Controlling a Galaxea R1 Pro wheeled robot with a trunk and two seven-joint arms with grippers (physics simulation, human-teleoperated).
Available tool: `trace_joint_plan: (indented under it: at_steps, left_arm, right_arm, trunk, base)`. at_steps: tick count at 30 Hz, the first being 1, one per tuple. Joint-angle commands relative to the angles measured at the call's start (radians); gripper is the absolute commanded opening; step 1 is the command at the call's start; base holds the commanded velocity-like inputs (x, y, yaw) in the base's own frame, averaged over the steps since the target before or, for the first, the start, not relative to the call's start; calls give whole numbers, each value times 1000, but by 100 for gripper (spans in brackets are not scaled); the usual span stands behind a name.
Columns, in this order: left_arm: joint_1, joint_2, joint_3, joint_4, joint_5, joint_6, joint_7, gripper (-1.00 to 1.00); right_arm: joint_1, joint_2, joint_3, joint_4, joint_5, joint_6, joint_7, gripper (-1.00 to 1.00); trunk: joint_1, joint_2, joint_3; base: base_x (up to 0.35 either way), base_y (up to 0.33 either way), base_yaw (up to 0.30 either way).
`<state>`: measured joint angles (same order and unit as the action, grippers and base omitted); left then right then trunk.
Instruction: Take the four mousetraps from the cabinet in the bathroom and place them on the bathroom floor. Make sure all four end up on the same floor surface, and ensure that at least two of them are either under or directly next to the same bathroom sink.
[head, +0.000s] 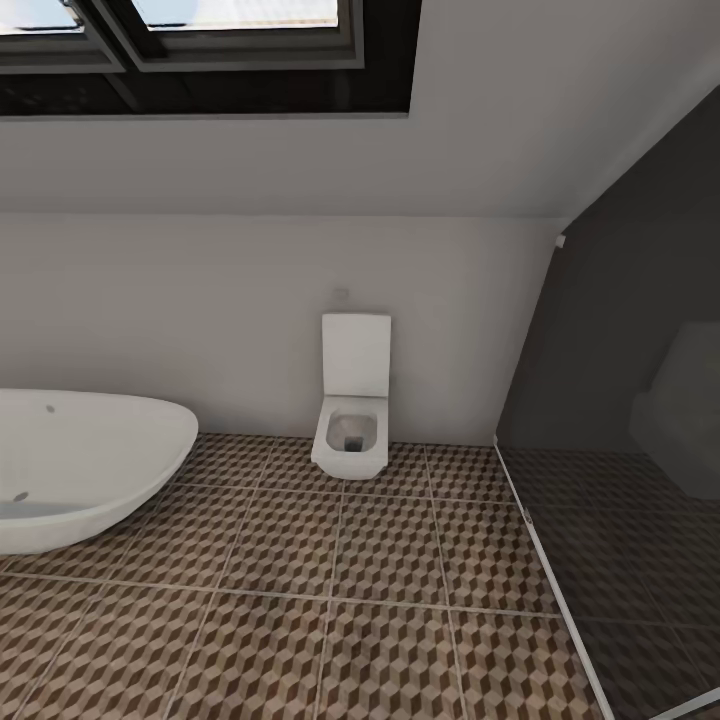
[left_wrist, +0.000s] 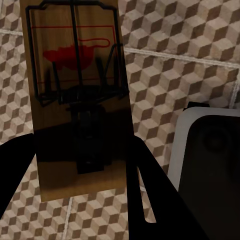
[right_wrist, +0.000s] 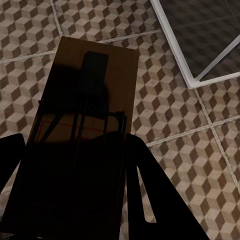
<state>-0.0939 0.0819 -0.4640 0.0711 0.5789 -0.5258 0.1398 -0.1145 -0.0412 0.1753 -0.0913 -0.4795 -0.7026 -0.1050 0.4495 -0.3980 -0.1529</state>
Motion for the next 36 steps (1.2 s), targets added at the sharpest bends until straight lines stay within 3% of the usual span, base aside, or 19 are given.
trace_joint_plan:
  at_steps: [1,36]
  left_arm:
    - [-1,-1,-7,3,-2,-3,6,-100]
    - [-1,-1,-7,3,-2,-3,6,-100]
  right_arm:
    - [-1,0,9,0,-2,-2,-9,-100]
    - [-1,0,9,-1,-2,-2,-9,-100]
  trunk:
    - [1,-2,-2]
    - [1,-2,-2]
  base:
    - [0,0,0]
    - [0,0,0]
